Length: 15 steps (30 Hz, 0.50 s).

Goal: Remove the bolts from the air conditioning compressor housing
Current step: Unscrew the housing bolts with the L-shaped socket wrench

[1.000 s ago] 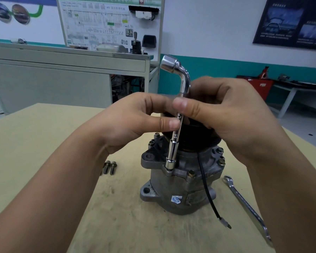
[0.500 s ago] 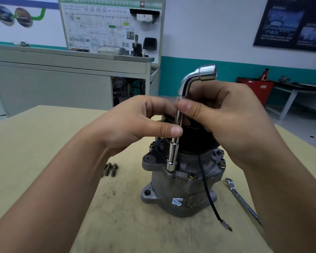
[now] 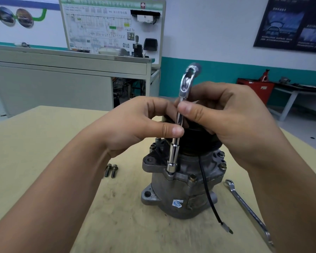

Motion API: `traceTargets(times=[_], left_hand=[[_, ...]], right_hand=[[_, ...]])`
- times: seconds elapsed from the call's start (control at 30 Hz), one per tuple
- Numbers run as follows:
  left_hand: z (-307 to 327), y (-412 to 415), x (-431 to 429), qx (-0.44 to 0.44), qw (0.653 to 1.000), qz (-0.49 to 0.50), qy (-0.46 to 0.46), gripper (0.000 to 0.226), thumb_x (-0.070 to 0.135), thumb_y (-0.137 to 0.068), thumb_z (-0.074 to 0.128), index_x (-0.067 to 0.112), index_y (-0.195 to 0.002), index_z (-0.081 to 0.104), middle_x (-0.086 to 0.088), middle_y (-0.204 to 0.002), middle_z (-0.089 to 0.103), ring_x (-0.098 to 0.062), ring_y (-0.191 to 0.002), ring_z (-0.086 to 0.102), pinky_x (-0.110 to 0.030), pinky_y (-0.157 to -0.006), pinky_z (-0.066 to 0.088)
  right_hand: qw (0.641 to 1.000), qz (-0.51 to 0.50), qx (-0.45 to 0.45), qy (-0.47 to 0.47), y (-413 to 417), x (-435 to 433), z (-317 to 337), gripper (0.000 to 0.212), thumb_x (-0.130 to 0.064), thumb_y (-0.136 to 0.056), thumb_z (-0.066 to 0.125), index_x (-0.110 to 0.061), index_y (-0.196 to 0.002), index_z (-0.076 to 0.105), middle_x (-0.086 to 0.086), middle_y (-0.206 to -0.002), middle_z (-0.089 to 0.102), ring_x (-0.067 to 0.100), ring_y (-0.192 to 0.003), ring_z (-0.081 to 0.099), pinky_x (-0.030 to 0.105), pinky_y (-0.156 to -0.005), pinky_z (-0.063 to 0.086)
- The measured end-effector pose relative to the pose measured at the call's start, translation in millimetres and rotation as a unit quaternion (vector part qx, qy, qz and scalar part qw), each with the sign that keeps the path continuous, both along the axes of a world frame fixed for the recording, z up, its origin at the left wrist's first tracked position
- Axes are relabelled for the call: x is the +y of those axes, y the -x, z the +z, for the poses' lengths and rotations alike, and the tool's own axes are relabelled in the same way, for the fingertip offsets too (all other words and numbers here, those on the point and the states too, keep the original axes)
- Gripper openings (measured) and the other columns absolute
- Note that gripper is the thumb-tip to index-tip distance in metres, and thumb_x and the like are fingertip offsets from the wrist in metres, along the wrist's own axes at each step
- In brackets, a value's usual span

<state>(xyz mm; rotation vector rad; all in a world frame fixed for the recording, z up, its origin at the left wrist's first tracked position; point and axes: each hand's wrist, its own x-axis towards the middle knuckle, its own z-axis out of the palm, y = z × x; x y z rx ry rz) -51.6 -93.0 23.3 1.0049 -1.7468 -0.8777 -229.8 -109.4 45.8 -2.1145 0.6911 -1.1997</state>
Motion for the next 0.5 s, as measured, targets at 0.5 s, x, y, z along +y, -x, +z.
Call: traceTargets(times=[0.5], left_hand=[[0.9, -0.5, -0.1, 0.017, 1.000, -0.011, 0.002, 0.032, 0.013, -0.070, 0.069, 0.006, -0.101, 0.069, -0.006, -0.119, 0.067, -0.022, -0.118, 0.058, -0.035, -0.105, 0.042]], right_hand=[[1.000, -0.007, -0.004, 0.028, -5.4, -1.8, -1.6, 0.004, -0.017, -0.083, 0.069, -0.014, -0.085, 0.070, -0.005, -0.084, 0.064, 0.013, -0.081, 0.062, 0.028, -0.074, 0.050]])
